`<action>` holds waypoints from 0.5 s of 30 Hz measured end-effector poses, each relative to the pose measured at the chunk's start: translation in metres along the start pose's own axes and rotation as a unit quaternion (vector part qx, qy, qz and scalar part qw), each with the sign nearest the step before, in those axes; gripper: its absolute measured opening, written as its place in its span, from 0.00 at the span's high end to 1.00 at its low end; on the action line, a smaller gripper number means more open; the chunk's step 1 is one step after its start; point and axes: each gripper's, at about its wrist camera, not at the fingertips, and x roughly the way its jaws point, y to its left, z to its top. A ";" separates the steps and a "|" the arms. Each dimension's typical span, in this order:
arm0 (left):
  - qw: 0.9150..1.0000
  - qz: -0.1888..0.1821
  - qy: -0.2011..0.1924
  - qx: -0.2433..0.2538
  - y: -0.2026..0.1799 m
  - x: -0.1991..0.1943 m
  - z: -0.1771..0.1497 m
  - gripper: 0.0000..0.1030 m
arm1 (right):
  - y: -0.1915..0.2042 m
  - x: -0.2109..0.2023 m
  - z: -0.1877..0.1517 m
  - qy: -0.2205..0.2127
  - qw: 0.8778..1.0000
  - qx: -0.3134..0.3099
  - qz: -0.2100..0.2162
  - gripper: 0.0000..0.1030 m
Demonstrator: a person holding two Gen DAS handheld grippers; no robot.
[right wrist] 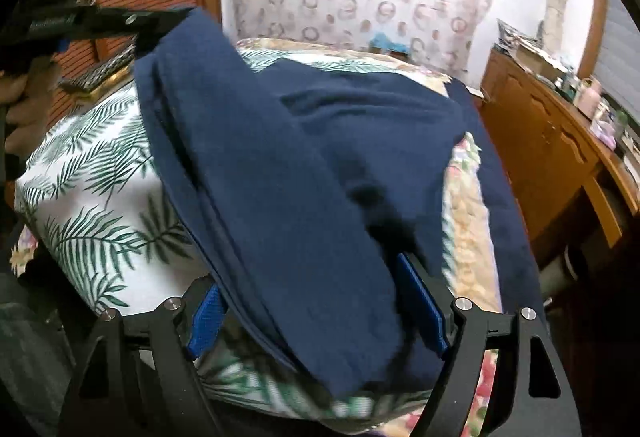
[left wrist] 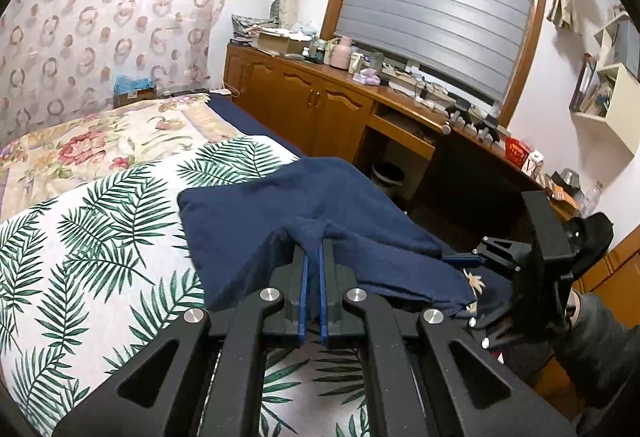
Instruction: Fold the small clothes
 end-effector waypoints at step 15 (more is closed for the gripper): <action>0.998 0.060 0.007 -0.006 0.047 0.027 0.024 0.95 | -0.033 -0.001 0.079 -0.065 0.997 -0.038 -0.006 0.87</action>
